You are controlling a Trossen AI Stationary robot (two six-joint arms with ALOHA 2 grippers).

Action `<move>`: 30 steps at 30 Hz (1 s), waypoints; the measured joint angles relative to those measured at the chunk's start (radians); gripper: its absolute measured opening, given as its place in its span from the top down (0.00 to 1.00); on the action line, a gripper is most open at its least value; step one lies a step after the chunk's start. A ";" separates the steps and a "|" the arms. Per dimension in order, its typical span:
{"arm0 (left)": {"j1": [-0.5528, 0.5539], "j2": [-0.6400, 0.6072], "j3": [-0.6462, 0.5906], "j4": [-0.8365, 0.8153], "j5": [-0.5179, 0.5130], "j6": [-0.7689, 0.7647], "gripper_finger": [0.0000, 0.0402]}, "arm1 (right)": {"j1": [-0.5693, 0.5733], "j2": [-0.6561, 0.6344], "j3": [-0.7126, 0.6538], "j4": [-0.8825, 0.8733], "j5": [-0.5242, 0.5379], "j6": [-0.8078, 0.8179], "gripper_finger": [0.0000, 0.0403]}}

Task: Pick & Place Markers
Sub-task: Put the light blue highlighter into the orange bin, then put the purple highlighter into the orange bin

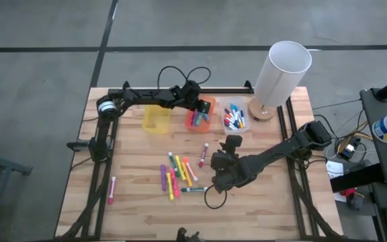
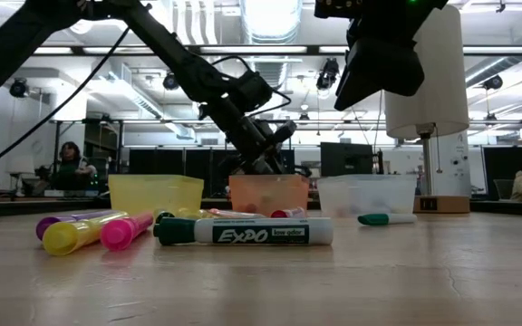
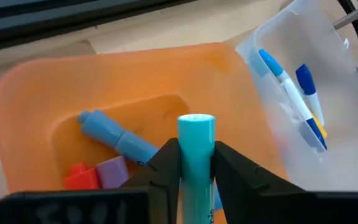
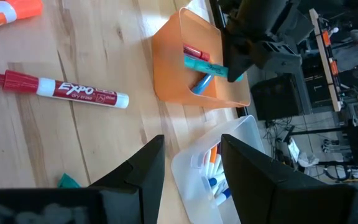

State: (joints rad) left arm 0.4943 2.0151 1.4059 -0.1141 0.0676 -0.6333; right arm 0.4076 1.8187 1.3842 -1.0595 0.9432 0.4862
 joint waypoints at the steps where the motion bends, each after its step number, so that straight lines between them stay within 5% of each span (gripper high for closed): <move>1: 0.001 0.000 0.000 0.000 0.000 0.012 0.76 | 0.000 0.000 0.000 0.000 0.000 0.000 0.63; 10: 0.001 -0.002 0.000 -0.012 0.002 0.008 0.58 | 0.000 0.000 0.000 0.000 0.000 0.000 0.63; 20: 0.001 -0.056 0.033 -0.077 0.006 0.002 0.57 | 0.000 0.000 0.000 0.000 -0.001 0.000 0.63; 30: -0.020 -0.222 0.029 -0.331 0.043 0.008 0.57 | 0.000 0.000 -0.001 -0.003 -0.009 0.000 0.63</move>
State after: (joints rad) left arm 0.4740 1.7935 1.4345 -0.4450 0.1104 -0.6254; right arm 0.4080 1.8187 1.3834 -1.0626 0.9340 0.4862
